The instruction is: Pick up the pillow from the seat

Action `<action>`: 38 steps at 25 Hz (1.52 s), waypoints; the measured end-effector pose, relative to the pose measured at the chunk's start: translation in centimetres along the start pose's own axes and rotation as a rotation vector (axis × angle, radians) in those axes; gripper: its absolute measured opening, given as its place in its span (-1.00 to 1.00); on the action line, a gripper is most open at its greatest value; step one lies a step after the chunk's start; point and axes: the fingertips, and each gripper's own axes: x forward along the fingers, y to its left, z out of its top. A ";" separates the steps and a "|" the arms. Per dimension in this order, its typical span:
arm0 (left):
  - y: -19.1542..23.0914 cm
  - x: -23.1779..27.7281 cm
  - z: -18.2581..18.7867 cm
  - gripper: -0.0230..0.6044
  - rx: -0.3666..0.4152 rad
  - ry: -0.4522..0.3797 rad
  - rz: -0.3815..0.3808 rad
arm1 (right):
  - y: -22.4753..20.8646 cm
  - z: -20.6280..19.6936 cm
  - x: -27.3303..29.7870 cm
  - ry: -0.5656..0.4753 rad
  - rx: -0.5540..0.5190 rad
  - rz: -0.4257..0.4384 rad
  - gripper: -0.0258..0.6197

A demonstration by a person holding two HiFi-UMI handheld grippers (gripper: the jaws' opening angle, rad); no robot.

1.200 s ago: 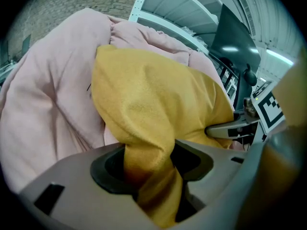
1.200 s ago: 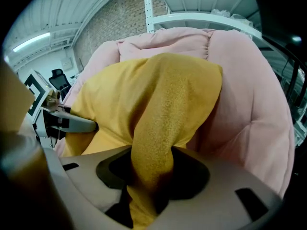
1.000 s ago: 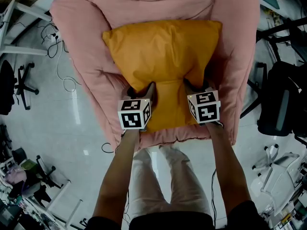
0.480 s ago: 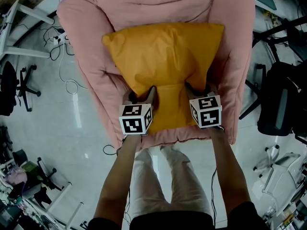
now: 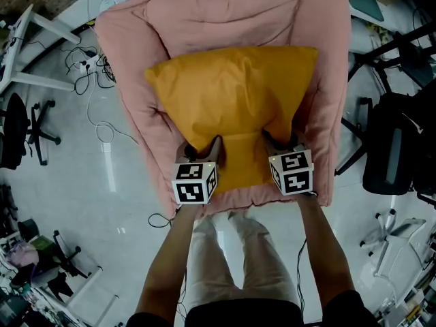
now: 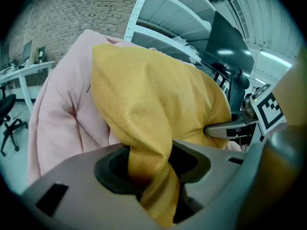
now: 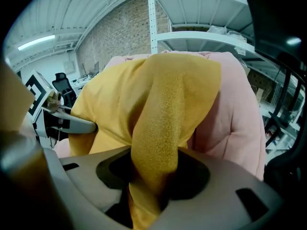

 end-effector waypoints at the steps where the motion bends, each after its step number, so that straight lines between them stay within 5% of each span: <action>1: -0.1 -0.3 0.1 -0.28 0.000 -0.003 -0.002 | 0.1 0.2 -0.3 -0.003 -0.001 -0.001 -0.32; 25: -1.9 -7.1 3.3 -0.37 0.066 -0.091 -0.054 | 2.7 4.2 -7.3 -0.114 -0.016 -0.076 -0.33; 38: -3.2 -11.6 9.0 -0.37 0.101 -0.191 -0.073 | 3.0 9.9 -12.1 -0.219 -0.044 -0.120 -0.33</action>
